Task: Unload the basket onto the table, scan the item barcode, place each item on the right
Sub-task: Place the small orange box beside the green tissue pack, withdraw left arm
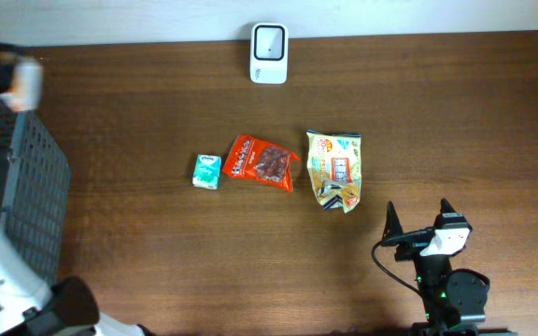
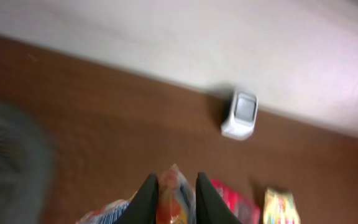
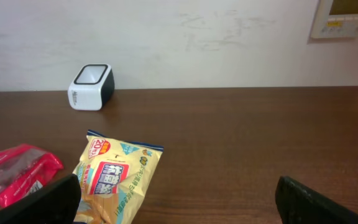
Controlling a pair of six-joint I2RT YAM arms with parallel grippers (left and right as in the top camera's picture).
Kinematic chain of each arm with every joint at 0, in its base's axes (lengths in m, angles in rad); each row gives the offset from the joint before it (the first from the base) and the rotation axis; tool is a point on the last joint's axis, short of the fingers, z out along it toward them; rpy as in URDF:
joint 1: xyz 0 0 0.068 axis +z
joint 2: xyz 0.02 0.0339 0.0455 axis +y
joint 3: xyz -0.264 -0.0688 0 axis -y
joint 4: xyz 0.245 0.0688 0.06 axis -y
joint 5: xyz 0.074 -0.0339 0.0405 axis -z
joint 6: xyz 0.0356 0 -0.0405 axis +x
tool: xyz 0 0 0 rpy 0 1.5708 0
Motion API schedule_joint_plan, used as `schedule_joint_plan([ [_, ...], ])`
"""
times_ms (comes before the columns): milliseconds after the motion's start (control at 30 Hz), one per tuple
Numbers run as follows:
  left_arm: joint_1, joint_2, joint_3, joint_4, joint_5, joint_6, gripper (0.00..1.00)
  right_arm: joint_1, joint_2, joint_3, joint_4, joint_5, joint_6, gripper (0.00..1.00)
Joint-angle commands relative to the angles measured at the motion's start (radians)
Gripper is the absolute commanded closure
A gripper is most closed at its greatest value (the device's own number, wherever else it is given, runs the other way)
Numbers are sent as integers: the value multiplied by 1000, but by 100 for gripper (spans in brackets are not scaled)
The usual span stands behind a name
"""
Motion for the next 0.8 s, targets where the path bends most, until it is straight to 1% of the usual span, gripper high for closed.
schedule_joint_plan([
  [0,-244,10,-88,-45,-328,-2,100,-6,-7,-7,-3,9,-4,1],
  [100,-400,17,-211,-34,-410,-7,100,-6,-7,-7,-3,9,-4,1],
  [167,-486,24,-327,9,-410,-29,100,-6,-7,-7,-3,9,-4,1],
  [300,-599,51,-578,151,-410,-100,100,-6,-7,-7,-3,9,-4,1],
  [400,-650,82,-712,227,-410,-148,100,-6,-7,-7,-3,9,-4,1],
  [500,-697,94,-807,302,-410,-160,100,-6,-7,-7,-3,9,-4,1],
  [600,-722,94,-827,334,-438,-160,98,-6,-7,-7,-3,9,-4,1],
  [667,-738,95,-827,360,-502,-159,94,-6,-7,-7,-3,9,-4,1],
  [767,-745,100,-827,398,-595,-159,93,-6,-7,-7,-3,9,-4,1],
])
